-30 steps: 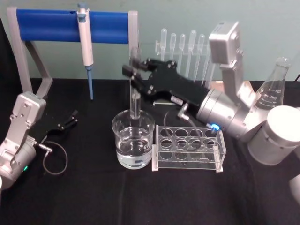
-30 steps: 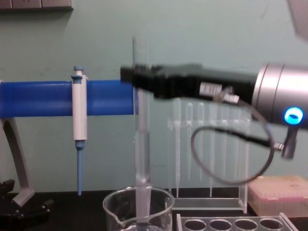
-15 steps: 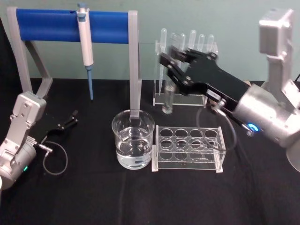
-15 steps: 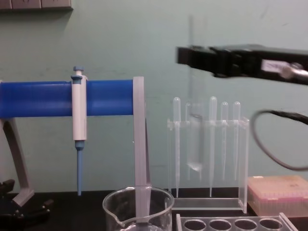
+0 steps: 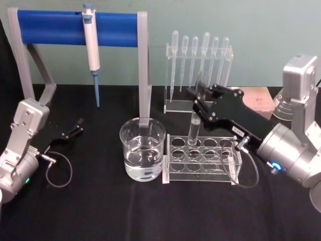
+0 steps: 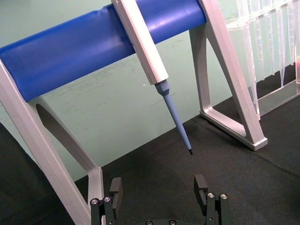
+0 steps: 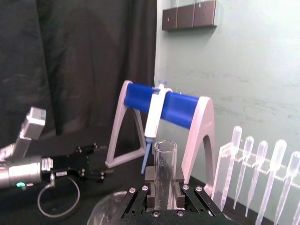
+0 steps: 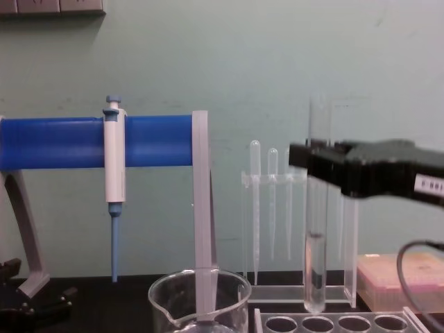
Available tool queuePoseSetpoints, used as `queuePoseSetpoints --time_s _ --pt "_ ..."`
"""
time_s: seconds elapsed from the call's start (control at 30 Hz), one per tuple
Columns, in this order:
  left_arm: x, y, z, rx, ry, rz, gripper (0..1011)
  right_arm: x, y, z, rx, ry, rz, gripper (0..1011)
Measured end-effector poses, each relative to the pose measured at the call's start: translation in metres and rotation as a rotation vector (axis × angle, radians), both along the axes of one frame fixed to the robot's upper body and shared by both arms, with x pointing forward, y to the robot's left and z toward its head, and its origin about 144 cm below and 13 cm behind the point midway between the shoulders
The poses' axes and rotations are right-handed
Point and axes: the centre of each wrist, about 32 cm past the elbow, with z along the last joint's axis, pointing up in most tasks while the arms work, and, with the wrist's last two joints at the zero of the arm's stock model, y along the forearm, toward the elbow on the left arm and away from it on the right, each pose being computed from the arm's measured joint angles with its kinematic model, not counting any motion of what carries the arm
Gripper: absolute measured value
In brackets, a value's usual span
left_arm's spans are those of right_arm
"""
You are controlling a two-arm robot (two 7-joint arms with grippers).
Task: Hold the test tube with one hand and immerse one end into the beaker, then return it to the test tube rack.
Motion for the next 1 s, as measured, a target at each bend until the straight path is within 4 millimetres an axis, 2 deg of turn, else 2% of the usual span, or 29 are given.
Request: queuePoseSetpoints --time_s 0.37,1.0 --pt "0.0 0.0 0.0 0.0 0.0 0.0 1000 0.001 0.002 -0.025 -0.005 0.029 -0.022 224" --pt "0.0 0.0 0.0 0.0 0.0 0.0 1000 0.008 -0.002 -0.054 -0.02 0.071 -0.015 224"
